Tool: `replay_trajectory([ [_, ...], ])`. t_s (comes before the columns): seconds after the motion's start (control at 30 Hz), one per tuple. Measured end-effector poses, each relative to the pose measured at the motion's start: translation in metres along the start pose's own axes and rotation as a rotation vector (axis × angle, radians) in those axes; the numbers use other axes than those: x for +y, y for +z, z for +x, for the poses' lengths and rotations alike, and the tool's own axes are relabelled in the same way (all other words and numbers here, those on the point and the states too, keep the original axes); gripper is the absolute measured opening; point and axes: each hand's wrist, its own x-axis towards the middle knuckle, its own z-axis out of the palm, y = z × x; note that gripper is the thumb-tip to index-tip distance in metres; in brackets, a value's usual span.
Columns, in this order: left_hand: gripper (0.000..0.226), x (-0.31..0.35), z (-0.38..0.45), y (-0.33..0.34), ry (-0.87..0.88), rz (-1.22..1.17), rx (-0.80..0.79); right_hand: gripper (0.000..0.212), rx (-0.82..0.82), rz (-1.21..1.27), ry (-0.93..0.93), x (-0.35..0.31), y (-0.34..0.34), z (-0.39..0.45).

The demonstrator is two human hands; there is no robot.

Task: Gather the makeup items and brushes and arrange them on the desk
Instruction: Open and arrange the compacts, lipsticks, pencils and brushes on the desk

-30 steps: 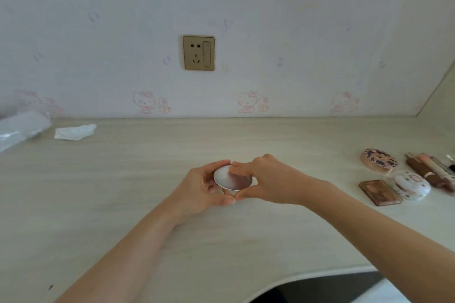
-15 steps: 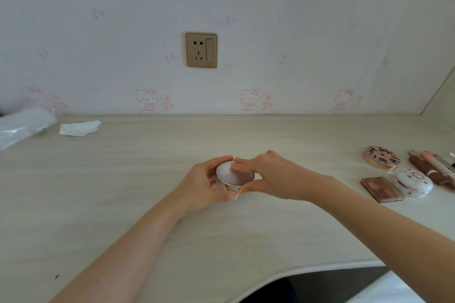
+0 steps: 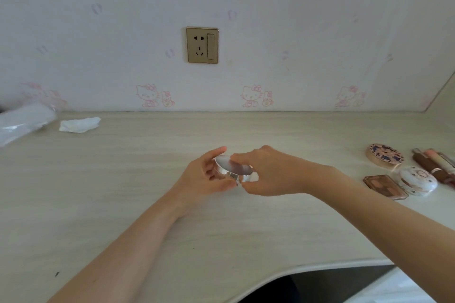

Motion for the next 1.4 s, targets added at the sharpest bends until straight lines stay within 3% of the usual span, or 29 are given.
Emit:
replay_trajectory([
  [0.4,0.09,0.003,0.0,0.001,-0.002,0.026,-0.005,0.06,0.003,0.131,0.055,0.02,0.005,0.015],
  [0.77,0.087,0.001,0.0,0.001,0.005,0.0,-0.034,0.028,-0.056,0.096,-0.011,0.022,-0.011,0.022],
  [1.0,0.085,0.0,0.002,0.0,0.068,0.013,-0.035,0.035,-0.071,0.099,-0.019,0.021,-0.018,0.018],
  [1.2,0.091,-0.001,0.006,-0.006,0.127,0.232,-0.056,0.038,-0.023,0.166,-0.038,0.023,-0.018,0.017],
  [1.33,0.11,-0.006,0.005,-0.01,0.076,0.387,-0.06,0.035,-0.061,0.176,-0.014,0.023,-0.008,0.02],
  [1.4,0.103,-0.007,0.003,-0.011,0.063,0.471,-0.059,0.036,-0.077,0.177,-0.01,0.024,-0.004,0.021],
])
